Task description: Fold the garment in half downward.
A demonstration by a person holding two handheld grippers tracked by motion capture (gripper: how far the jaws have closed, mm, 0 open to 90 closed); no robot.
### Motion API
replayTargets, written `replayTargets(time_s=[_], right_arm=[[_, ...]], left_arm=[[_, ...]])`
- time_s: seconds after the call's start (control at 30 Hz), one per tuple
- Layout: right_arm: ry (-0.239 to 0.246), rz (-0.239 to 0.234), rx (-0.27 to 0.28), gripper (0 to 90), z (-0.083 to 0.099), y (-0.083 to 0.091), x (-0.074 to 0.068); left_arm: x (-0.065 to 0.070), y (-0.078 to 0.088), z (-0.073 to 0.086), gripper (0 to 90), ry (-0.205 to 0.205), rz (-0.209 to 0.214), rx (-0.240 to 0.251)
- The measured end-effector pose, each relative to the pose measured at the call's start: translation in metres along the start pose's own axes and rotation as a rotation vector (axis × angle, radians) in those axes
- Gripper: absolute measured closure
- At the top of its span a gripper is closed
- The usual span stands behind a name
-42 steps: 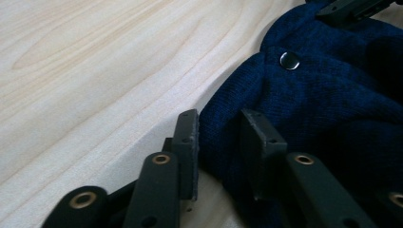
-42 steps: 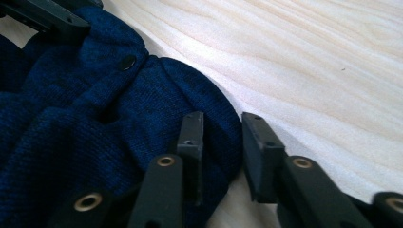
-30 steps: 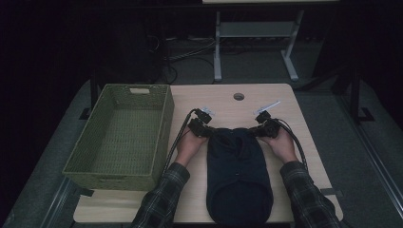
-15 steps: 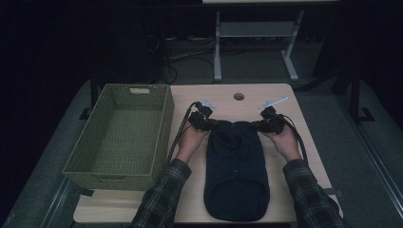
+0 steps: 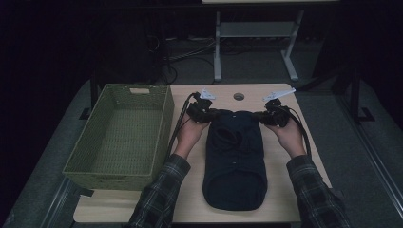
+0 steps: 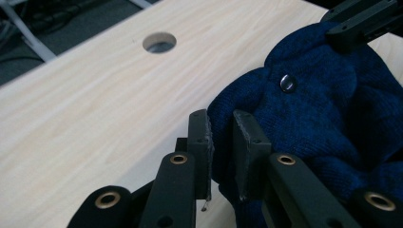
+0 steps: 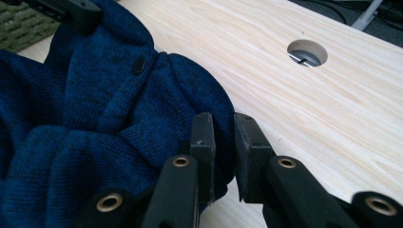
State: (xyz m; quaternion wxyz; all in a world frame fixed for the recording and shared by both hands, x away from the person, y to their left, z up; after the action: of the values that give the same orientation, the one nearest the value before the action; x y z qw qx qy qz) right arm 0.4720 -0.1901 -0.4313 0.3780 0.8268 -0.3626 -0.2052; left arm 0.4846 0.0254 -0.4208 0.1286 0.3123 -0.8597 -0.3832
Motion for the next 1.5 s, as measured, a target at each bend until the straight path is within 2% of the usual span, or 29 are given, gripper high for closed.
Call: replayTargets(time_s=[0.3,0.47,0.7,0.83,1.23,1.27,1.5], right_arm=[[0.023,0.028,0.066,79.2,-0.02,0.022,-0.004],[0.038,0.037,0.083,79.1,-0.021,0.03,-0.009],[0.062,0.041,0.102,79.1,-0.009,0.033,-0.02],[0.071,0.027,0.105,78.9,-0.002,0.036,-0.027],[0.077,-0.017,0.104,78.9,0.021,0.039,-0.046],[0.083,-0.017,0.115,78.9,0.025,0.041,-0.051],[0.084,-0.047,0.09,78.9,0.041,0.04,-0.062]], left_arm=[[0.0,0.027,-0.018,78.4,-0.016,-0.038,0.066],[0.006,0.035,-0.019,78.4,-0.048,-0.053,0.077],[0.018,0.042,-0.007,78.4,-0.081,-0.055,0.094],[0.023,0.045,0.0,78.4,-0.094,-0.047,0.094],[0.042,0.053,0.025,78.3,-0.109,-0.013,0.095],[0.044,0.054,0.028,78.2,-0.11,-0.007,0.097],[0.055,0.053,0.043,78.2,-0.116,0.023,0.081]])
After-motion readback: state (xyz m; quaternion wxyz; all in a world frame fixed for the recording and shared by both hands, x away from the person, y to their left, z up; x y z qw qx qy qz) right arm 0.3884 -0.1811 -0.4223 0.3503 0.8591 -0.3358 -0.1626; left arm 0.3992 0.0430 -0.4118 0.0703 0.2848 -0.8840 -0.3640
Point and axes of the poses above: each handheld gripper's, and its own axes: y roughly backward along the jaws, z roughly out of its underside, x roughly to its right, the point moved 6 cm from there along -y, roughly forward along the jaws, and after that the axes turned 8 degrees about -x, right-handed, at the moved point
